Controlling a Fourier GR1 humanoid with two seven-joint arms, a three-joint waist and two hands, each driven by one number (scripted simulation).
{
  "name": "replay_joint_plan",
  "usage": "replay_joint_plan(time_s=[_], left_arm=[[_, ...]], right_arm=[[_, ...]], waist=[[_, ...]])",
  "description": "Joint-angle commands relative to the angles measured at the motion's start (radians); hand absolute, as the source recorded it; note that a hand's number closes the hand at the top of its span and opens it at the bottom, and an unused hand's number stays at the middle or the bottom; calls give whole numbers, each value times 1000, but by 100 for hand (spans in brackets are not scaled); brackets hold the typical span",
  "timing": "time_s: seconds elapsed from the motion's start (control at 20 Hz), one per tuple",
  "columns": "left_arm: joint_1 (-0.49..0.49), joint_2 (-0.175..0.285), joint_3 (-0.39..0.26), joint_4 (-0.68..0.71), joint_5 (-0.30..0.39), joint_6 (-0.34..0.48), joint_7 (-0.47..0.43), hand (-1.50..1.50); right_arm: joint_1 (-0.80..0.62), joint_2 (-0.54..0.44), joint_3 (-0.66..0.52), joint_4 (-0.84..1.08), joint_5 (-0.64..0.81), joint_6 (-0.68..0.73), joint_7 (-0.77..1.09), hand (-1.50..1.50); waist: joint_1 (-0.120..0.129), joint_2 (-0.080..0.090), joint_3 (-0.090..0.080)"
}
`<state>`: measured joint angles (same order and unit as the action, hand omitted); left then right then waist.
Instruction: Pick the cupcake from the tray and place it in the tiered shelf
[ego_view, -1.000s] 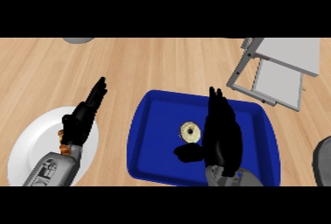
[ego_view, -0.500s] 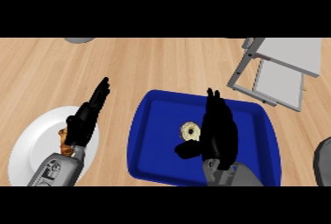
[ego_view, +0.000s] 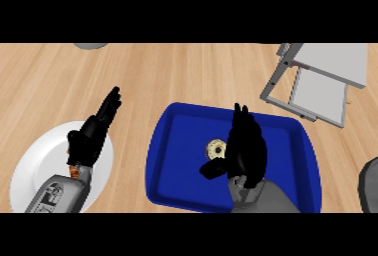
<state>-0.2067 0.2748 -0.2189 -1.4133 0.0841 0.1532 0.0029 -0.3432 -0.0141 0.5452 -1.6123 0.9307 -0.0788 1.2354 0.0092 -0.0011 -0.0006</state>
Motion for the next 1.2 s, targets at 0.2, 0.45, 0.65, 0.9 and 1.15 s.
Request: replay_joint_plan(time_s=[0.2, 0.45, 0.65, 0.9, 1.15], left_arm=[[-16, -28, 12, 42, -31, 16, -23, 0], [-5, -21, 19, 38, -10, -24, -14, 0], [-18, -45, 4, 37, -39, -8, -14, 0], [13, -36, 8, -66, -45, 5, 58, 0], [8, -52, 28, 31, -45, -24, -23, 0]], right_arm=[[9, 13, 5, 63, 12, -61, 187, -150], [-9, 13, 19, 71, 0, -85, 221, -150], [-10, 13, -2, 185, -11, -146, 147, -150], [10, 13, 44, 124, -24, -127, 191, -150], [19, 13, 49, 153, -47, -151, 163, -150]], waist=[[-8, 2, 0], [-6, 1, 0], [-3, 4, 0], [0, -2, 1], [-8, 1, 0]])
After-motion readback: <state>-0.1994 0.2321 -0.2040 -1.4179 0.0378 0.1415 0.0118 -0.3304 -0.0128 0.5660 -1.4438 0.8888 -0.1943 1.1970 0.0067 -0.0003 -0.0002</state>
